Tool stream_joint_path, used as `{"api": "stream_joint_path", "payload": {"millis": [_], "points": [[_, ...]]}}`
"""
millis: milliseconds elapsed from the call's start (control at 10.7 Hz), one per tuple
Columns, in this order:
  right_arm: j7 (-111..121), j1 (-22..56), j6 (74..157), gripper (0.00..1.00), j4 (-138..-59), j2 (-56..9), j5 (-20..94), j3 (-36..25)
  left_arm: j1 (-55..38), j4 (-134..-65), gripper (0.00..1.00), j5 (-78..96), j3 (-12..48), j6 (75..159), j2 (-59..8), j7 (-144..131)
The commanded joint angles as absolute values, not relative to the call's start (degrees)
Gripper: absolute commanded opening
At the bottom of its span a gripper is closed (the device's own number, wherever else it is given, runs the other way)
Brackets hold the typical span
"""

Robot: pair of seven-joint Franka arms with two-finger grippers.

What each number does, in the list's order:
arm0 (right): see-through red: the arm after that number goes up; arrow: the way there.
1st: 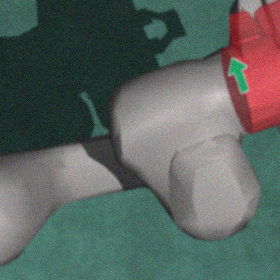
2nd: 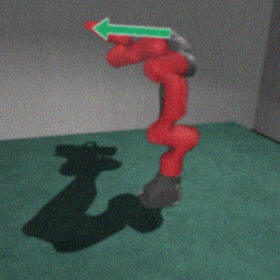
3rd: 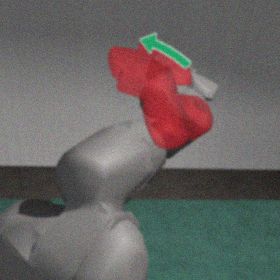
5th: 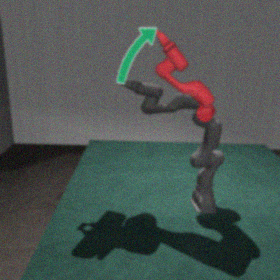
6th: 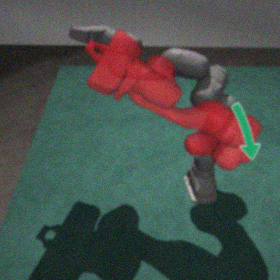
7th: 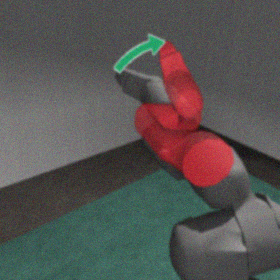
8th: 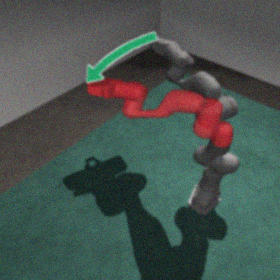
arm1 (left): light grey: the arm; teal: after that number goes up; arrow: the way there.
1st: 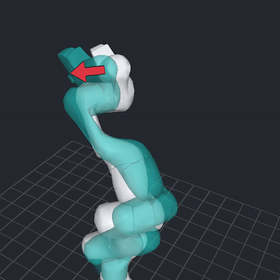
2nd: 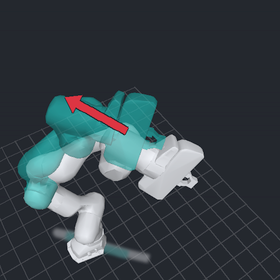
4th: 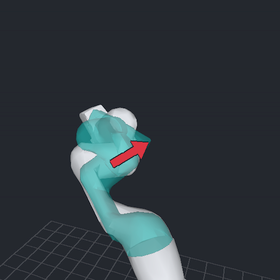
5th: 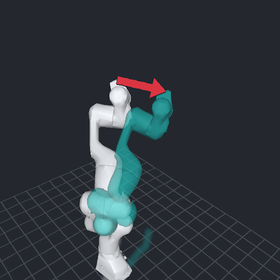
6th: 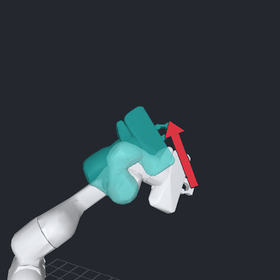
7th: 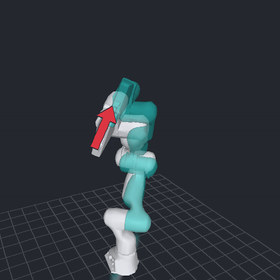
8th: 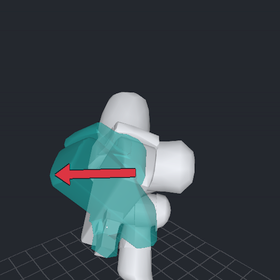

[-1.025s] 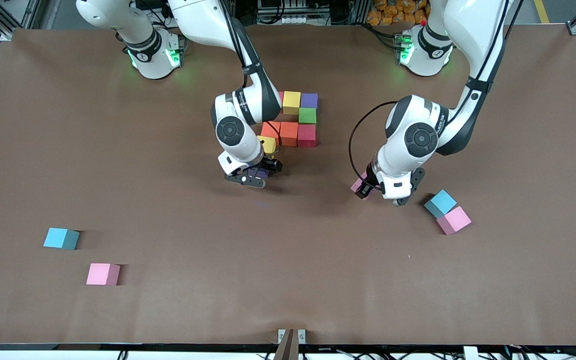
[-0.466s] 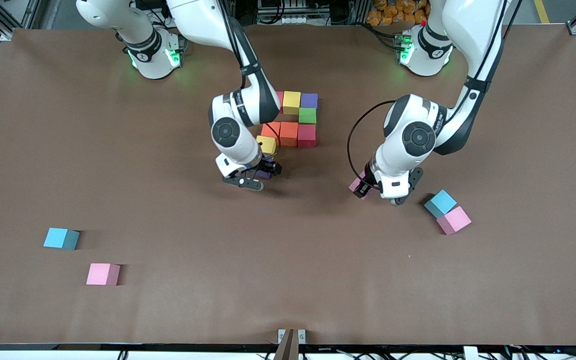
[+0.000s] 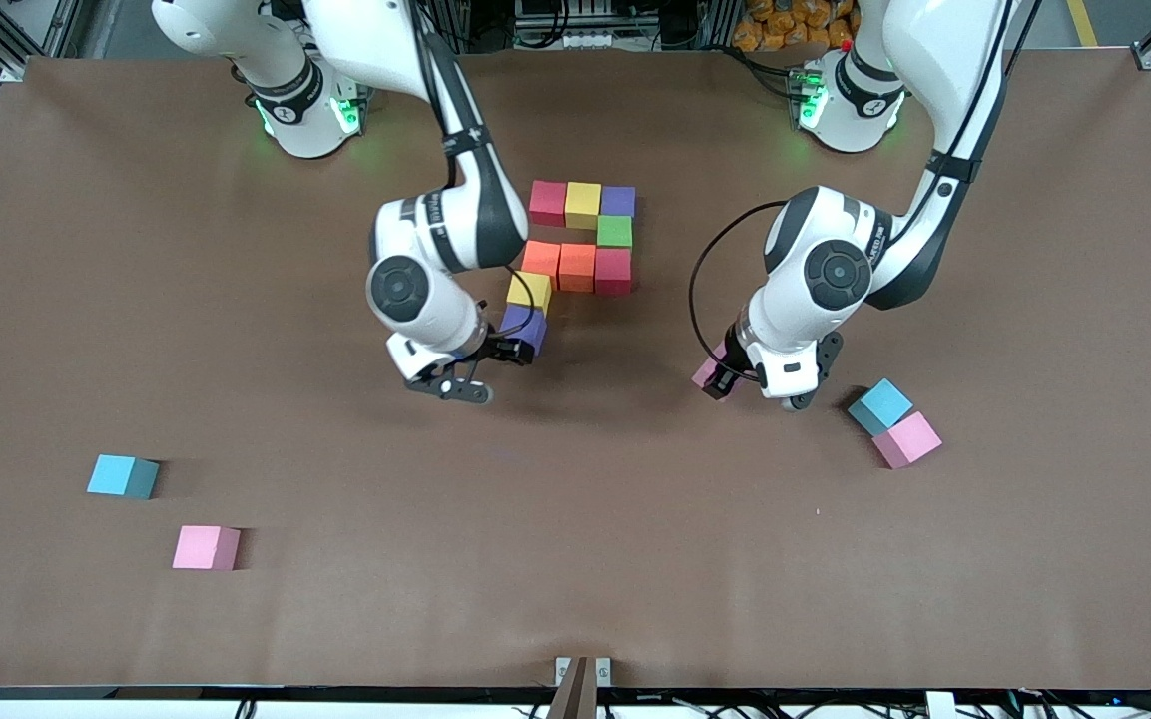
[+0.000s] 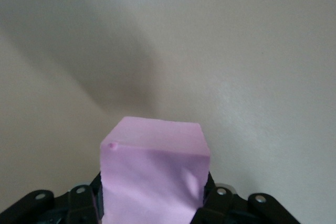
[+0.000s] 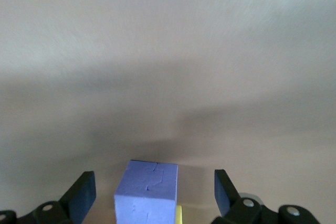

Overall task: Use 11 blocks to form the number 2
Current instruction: 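Carry pink to the figure with the left gripper while the right gripper reaches cyan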

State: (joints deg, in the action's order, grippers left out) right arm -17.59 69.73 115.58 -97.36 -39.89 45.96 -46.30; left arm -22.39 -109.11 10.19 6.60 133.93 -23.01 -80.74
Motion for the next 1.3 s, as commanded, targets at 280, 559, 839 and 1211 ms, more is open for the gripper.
{"api": "stream_joint_path", "payload": {"millis": [280,559,839,1211], "points": [[11.9,54.5,106.4,1.0,-89.2,-40.4,41.6,-46.5,-27.5,-105.0,0.0,13.4,6.3,132.8,-25.7,-99.8],[20.6,51.7,107.5,1.0,-88.9,-40.4,37.9,-46.5,-31.3,-97.8,0.0,13.4,6.3,132.7,-30.2,-107.8],[32.8,47.6,107.5,1.0,-88.9,-40.5,37.9,-46.4,-35.0,-93.5,0.0,13.4,6.2,132.7,-34.3,-112.3],[56.1,40.1,113.4,1.0,-87.9,-42.2,38.2,-45.3,-39.4,-87.0,0.0,13.4,5.4,131.4,-39.5,-118.2]]}}
